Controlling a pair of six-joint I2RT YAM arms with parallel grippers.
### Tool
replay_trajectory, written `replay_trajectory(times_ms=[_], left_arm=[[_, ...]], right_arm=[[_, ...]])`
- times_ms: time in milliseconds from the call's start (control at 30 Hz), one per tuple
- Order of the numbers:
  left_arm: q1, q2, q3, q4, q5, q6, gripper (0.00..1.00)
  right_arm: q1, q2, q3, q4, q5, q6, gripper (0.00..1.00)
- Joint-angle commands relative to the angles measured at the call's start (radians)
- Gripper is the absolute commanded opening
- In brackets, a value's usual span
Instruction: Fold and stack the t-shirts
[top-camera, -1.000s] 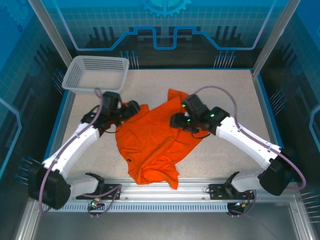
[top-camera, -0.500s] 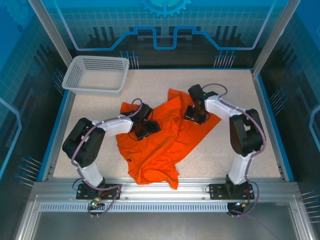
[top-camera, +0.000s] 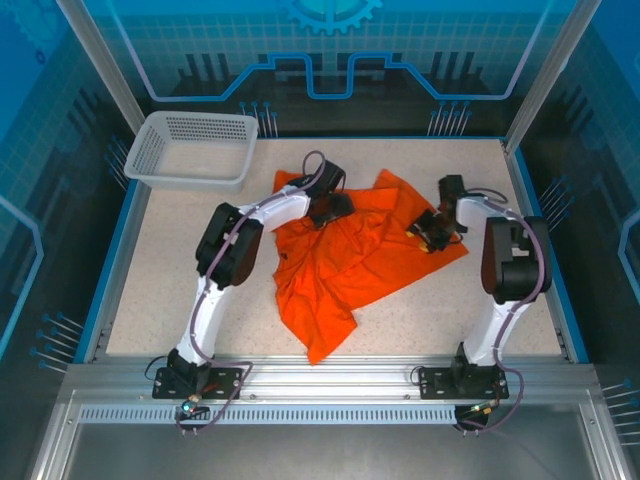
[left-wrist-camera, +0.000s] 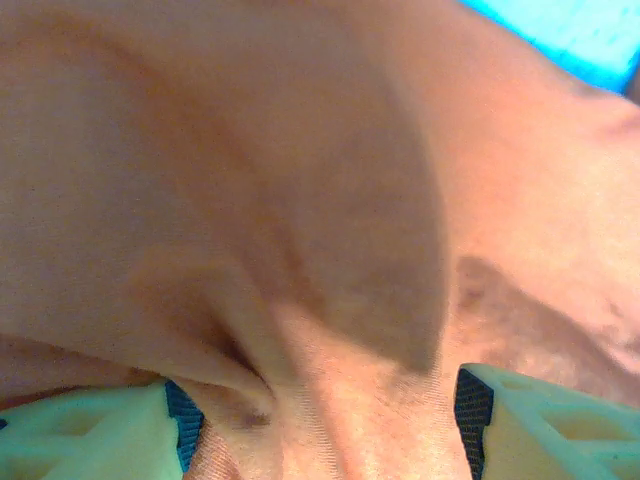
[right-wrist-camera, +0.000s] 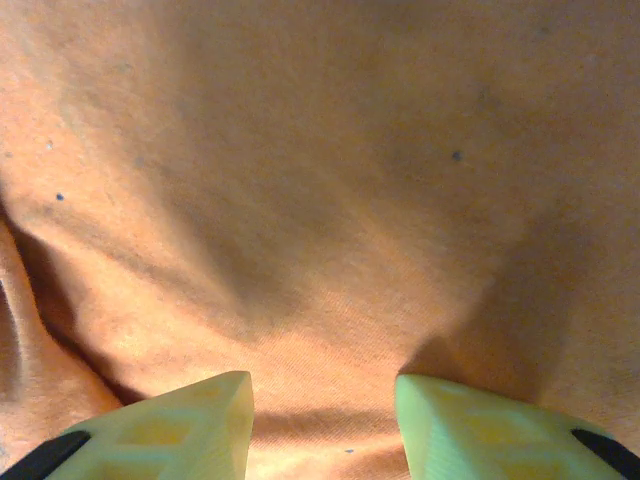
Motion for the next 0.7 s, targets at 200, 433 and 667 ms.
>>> replay_trajectory(times_ms=[200, 433, 667], left_arm=[[0.113, 0.322, 0.586, -0.262, 0.063, 0.148, 0.69], [0.215, 0.276, 0.663, -0.261, 0.103, 0.144, 0.75], [0.197, -0.258, 0.092, -0.078, 0.11, 0.139, 0.86]], right_arm=[[-0.147, -0.036, -0.091, 0.04, -0.063, 0.035, 0.54], [-0.085, -0.118, 0.004, -0.036, -0.016, 0.014, 0.62], [-0.056, -0.415, -0.011, -0.167, 0.158, -0.074, 0.81]])
